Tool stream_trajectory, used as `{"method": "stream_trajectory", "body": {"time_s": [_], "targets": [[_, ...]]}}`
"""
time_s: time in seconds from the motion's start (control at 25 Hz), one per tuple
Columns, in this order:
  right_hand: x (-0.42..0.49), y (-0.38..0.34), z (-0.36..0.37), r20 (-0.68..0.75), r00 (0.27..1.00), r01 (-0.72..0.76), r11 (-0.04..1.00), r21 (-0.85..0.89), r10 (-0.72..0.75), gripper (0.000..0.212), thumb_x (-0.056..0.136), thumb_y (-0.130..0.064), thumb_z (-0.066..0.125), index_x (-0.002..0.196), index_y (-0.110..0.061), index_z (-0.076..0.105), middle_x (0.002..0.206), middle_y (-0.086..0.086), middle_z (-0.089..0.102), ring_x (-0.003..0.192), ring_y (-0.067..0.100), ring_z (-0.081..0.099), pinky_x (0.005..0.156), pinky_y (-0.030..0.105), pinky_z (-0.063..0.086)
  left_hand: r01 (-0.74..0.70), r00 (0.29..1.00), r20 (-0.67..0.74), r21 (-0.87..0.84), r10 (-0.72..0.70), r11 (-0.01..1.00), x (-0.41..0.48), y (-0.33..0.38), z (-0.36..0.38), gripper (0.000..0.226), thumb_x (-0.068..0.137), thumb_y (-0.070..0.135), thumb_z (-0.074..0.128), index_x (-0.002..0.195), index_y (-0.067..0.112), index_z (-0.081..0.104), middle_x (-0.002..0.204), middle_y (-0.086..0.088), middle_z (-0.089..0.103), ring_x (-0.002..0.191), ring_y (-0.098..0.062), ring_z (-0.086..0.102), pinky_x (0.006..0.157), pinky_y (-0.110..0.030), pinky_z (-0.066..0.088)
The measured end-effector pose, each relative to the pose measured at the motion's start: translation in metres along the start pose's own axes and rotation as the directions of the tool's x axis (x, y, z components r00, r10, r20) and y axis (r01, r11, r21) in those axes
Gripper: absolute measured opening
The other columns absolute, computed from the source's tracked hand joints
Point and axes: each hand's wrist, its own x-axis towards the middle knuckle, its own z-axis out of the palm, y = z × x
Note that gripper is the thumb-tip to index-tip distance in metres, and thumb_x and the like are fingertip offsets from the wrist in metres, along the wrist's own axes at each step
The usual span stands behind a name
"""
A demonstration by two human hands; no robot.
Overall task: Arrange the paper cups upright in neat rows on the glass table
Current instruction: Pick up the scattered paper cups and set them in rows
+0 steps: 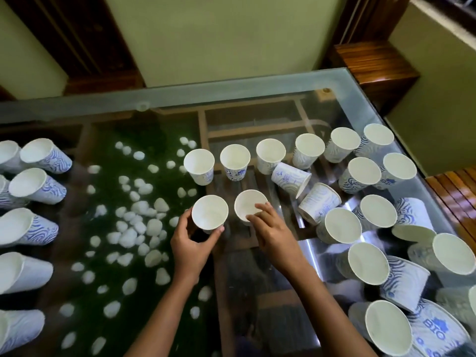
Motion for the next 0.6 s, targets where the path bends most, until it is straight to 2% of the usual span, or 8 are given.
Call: {"method": "stream_trajectory", "body": {"time_s": [0.08, 0.2, 0.24, 0.32, 0.4, 0.48, 0.6], "targets": [[-0.004, -0.002, 0.002, -0.037, 0.999, 0.01, 0.999, 0.053, -0.008, 0.033, 0.068, 0.011, 0.073, 0.099, 0.006, 0.066, 0.101, 0.022, 0.066, 0.107, 0.037, 0.061, 0.095, 0.052, 0.047, 0.016, 1.0, -0.003, -0.011, -0.016, 1.0, 0.0, -0.001, 0.0, 0.067, 0.055, 0.016, 0.087, 0.115, 0.007, 0.058, 0.111, -0.007, 0.063, 0.104, -0.022, 0.058, 0.09, -0.04, 0.05], [-0.012, -0.002, -0.002, -0.154, 0.961, -0.181, 0.946, 0.268, 0.228, 0.045, 0.075, -0.008, 0.074, 0.116, 0.002, 0.058, 0.121, 0.017, 0.057, 0.119, 0.022, 0.05, 0.106, 0.031, 0.039, 0.022, 1.0, -0.019, -0.033, -0.023, 0.999, 0.002, -0.002, 0.004, 0.066, 0.055, 0.016, 0.087, 0.114, 0.008, 0.058, 0.108, -0.003, 0.062, 0.103, -0.019, 0.058, 0.09, -0.039, 0.05], [-0.013, -0.002, -0.003, -0.165, 0.931, -0.257, 0.907, 0.335, 0.324, 0.054, 0.073, -0.013, 0.076, 0.12, 0.0, 0.054, 0.124, 0.014, 0.055, 0.12, 0.018, 0.049, 0.106, 0.025, 0.038, 0.027, 0.999, -0.02, -0.046, -0.028, 0.999, 0.002, -0.003, 0.004, 0.066, 0.055, 0.016, 0.087, 0.114, 0.009, 0.058, 0.108, -0.003, 0.062, 0.103, -0.019, 0.058, 0.089, -0.037, 0.05], [-0.012, -0.002, 0.0, -0.123, 0.856, -0.399, 0.792, 0.462, 0.502, 0.073, 0.067, -0.017, 0.082, 0.129, -0.002, 0.046, 0.128, 0.012, 0.051, 0.12, 0.019, 0.05, 0.103, 0.024, 0.039, 0.028, 0.999, -0.015, -0.059, -0.029, 0.998, 0.004, -0.004, 0.005, 0.065, 0.056, 0.017, 0.087, 0.114, 0.01, 0.059, 0.108, -0.002, 0.062, 0.103, -0.019, 0.058, 0.087, -0.033, 0.049], [-0.005, -0.001, 0.007, 0.022, 0.777, -0.525, 0.628, 0.575, 0.629, 0.092, 0.062, -0.014, 0.085, 0.138, -0.007, 0.034, 0.132, 0.011, 0.048, 0.122, 0.019, 0.049, 0.104, 0.025, 0.04, 0.034, 0.999, -0.014, -0.062, -0.035, 0.997, 0.007, -0.005, 0.004, 0.065, 0.057, 0.017, 0.086, 0.114, 0.01, 0.058, 0.108, -0.001, 0.062, 0.103, -0.019, 0.058, 0.085, -0.029, 0.049], [0.002, -0.001, 0.017, 0.109, 0.753, -0.58, 0.577, 0.575, 0.648, 0.096, 0.059, -0.015, 0.086, 0.138, -0.013, 0.032, 0.131, 0.005, 0.049, 0.12, 0.012, 0.049, 0.102, 0.02, 0.04, 0.044, 0.999, -0.023, -0.077, -0.045, 0.996, 0.011, -0.005, 0.001, 0.065, 0.057, 0.016, 0.086, 0.115, 0.009, 0.058, 0.108, 0.0, 0.061, 0.102, -0.017, 0.058, 0.084, -0.029, 0.049], [0.014, -0.013, 0.035, 0.11, 0.798, -0.537, 0.615, 0.577, 0.593, 0.079, 0.059, -0.018, 0.086, 0.124, -0.027, 0.042, 0.119, -0.011, 0.054, 0.108, 0.0, 0.052, 0.091, 0.01, 0.043, 0.041, 0.997, -0.058, -0.093, -0.046, 0.995, 0.022, -0.009, -0.012, 0.065, 0.059, 0.015, 0.085, 0.117, 0.006, 0.057, 0.109, 0.002, 0.059, 0.103, -0.014, 0.056, 0.084, -0.026, 0.048]]}}
